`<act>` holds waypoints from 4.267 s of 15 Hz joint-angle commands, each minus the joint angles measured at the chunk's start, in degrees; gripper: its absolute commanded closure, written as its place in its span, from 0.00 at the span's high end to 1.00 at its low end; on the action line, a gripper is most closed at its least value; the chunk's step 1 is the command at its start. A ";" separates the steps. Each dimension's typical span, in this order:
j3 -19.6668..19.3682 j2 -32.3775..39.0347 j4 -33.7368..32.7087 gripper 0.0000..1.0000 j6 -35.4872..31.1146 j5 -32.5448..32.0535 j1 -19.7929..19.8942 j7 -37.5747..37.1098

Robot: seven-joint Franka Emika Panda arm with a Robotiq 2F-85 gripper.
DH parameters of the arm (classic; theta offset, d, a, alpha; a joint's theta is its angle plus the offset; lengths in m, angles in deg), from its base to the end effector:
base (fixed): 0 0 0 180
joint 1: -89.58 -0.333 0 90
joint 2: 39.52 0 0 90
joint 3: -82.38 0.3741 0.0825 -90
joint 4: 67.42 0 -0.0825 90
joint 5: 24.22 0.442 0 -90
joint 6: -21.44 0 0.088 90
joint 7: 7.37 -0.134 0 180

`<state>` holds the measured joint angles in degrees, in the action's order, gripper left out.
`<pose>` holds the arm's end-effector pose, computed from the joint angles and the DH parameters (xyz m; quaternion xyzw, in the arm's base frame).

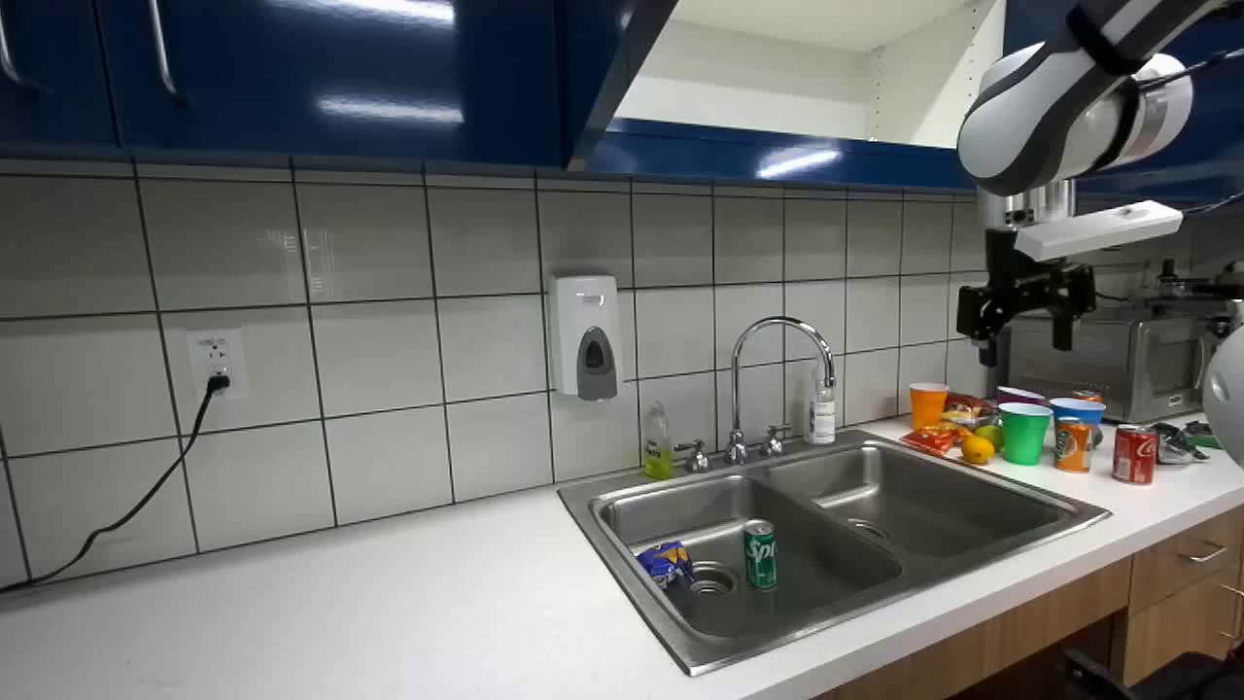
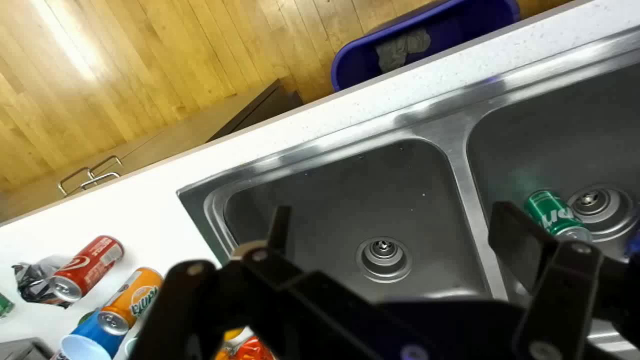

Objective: Remove the can from the sink and put it in the top cabinet

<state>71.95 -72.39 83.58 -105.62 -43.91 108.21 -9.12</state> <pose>0.3464 -0.2116 0.4351 0.9790 -0.1628 0.0544 0.1100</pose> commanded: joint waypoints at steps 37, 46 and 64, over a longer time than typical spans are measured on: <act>-0.86 48.87 -3.47 1.00 -47.00 3.30 -14.76 -1.21; -1.38 59.69 -11.10 1.00 -50.93 9.13 -19.21 0.06; -2.36 59.80 -10.74 1.00 -50.62 10.32 -19.86 0.77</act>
<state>70.34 -12.95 73.30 -155.81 -34.76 89.20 -9.42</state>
